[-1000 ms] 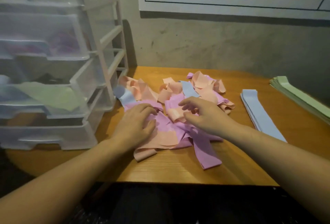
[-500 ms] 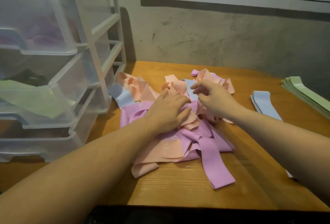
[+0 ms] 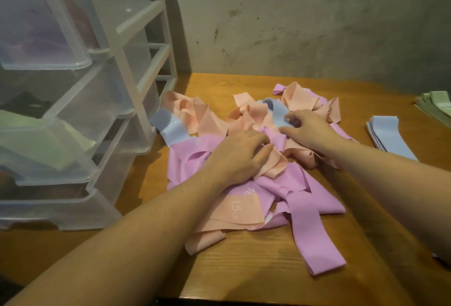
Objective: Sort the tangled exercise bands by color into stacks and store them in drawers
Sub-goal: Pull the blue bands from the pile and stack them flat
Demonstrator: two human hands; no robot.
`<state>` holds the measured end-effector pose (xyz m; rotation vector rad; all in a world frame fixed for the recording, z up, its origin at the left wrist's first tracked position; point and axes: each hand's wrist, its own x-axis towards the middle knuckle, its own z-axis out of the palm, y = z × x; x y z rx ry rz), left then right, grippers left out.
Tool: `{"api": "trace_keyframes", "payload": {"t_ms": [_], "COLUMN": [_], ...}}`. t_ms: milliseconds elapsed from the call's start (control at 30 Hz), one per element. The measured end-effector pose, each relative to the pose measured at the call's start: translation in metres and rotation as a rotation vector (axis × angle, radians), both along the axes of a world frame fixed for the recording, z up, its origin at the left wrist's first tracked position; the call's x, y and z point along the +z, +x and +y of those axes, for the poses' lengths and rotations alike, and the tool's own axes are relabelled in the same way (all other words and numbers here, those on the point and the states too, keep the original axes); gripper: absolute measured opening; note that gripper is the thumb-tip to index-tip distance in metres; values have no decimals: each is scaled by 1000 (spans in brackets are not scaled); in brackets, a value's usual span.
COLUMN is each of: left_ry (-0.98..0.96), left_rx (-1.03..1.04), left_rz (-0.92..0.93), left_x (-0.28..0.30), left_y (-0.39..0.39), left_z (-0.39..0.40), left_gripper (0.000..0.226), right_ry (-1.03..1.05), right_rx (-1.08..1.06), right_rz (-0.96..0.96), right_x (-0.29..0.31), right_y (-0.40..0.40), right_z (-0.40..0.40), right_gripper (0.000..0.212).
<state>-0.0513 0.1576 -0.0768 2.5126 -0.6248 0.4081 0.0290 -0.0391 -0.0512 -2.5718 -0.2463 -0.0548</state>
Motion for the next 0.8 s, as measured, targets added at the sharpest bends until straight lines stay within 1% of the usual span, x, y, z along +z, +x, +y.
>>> {"api": "trace_keyframes", "payload": {"t_ms": [67,133,200,300,433,533,633,733,800], "left_ry": [-12,-38,-40,-22,-6,-6,-33,-76,-68], "left_rx": [6,17,29,42,30,11,-15,-27,-22], "left_rz": [-10,-10,0,4,-51,-106,-145,-127,-118], "left_x": [0,0,0,0,-1,-1,-3,-4,-3], "left_y": [-1,-1,-1,-1,-1,0,-1,-4,-5], "left_z": [0,1,1,1,0,0,0,1,2], "left_gripper": [20,19,21,26,28,28,35,50,58], "right_ry": [38,89,158,277,362,286,182,67,55], "right_rx": [-7,-20,-35,-59,-64,-12,98,266,317], "right_rz": [-30,-43,-50,-30,-37,-143,-260,-247,-203], "right_x": [-5,-6,-6,-3,3,11,21,32,37], "right_y": [0,-3,-6,-10,-17,-27,-41,-56,-67], "right_z": [1,2,1,-1,-5,-7,-15,-27,-34], "right_gripper": [36,22,14,13,11,12,16,15,16]}}
